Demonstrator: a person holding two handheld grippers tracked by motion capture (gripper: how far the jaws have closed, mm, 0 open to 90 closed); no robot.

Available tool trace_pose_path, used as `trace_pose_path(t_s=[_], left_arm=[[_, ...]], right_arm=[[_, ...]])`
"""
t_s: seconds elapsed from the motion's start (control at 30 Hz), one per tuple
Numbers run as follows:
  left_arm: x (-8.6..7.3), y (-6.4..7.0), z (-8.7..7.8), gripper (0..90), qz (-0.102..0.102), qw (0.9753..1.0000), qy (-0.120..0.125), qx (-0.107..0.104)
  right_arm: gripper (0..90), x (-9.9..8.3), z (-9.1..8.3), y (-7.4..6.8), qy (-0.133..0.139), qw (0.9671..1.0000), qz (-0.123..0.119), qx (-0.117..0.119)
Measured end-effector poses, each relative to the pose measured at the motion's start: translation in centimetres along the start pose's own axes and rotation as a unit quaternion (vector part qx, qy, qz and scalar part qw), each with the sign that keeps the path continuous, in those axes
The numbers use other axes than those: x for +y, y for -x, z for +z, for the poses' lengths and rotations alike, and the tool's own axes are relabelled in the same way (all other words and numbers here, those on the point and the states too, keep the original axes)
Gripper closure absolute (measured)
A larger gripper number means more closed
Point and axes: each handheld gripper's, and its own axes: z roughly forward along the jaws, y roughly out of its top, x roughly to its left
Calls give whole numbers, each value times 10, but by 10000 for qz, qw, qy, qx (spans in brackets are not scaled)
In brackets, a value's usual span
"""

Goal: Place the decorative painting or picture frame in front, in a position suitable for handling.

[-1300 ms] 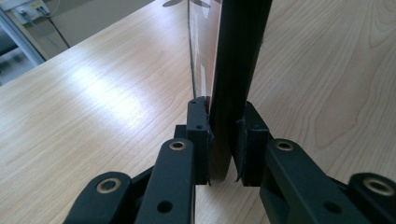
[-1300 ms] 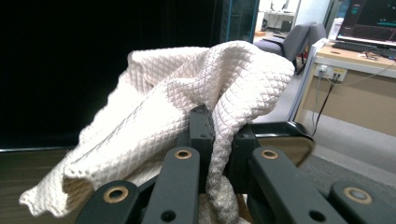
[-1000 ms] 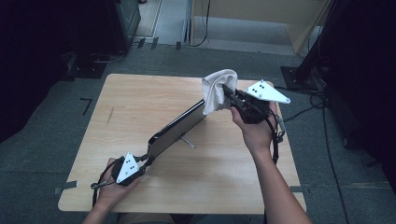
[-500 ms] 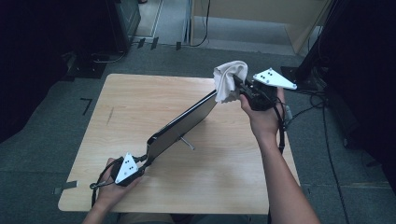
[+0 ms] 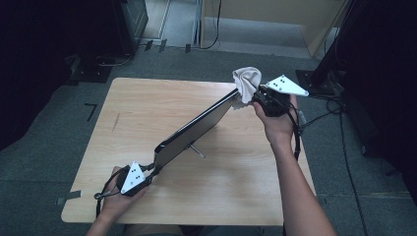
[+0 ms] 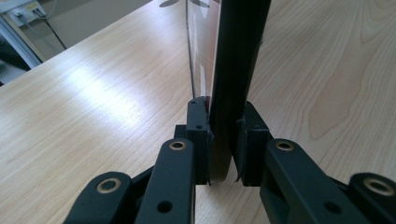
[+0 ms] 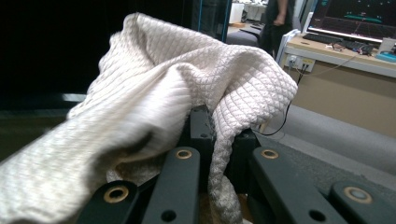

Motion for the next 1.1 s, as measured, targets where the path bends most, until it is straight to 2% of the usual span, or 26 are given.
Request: trace_pose_path(t_s=[0.13, 0.3, 0.43, 0.73, 1.1], left_arm=[[0, 0, 0, 795, 2, 10000, 2, -1], [0, 0, 0, 796, -1, 10000, 6, 4], [0, 0, 0, 796, 13, 10000, 1, 9], [0, 1, 0, 796, 23, 10000, 4, 10], [0, 1, 0, 797, 36, 10000, -5, 27]], right_arm=[[847, -13, 7, 4, 9, 9998, 134, 141], [847, -34, 19, 4, -73, 9996, 86, 245], [847, -47, 26, 3, -79, 9992, 222, 314], [848, -71, 40, 1, -359, 9976, 457, 388], [849, -99, 60, -3, -699, 9950, 554, 440]])
